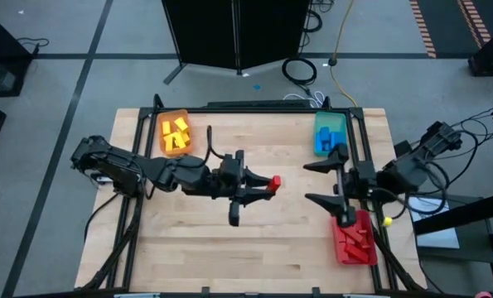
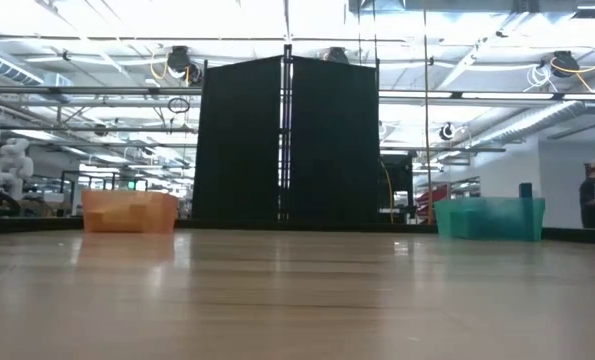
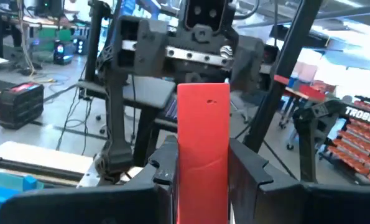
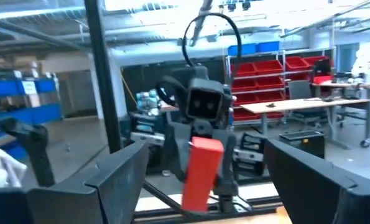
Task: Sort blocks
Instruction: Put the red block into the red bin
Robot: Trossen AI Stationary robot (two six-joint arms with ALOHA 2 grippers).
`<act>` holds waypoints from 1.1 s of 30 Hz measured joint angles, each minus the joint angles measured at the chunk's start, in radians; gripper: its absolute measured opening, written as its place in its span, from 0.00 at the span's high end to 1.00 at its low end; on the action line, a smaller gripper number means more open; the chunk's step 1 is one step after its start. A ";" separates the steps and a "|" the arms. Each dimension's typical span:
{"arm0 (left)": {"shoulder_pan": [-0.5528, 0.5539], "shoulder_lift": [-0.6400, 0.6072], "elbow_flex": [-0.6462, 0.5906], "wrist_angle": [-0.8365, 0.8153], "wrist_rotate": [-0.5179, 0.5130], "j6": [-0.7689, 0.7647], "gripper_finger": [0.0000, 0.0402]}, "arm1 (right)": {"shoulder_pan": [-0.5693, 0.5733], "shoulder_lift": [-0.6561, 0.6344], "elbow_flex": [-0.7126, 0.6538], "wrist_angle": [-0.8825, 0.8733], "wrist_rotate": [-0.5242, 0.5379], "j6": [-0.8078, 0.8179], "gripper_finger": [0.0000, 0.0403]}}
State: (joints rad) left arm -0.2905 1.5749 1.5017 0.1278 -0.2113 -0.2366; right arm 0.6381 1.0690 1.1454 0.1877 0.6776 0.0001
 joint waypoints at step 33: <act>0.000 0.009 0.000 0.016 0.018 0.065 0.82 | -0.200 0.262 0.180 -0.102 -0.239 0.172 0.41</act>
State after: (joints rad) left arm -0.2905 1.5837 1.5021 0.1436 -0.1936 -0.1720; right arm 0.4377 1.3314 1.3251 0.0858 0.4386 0.1720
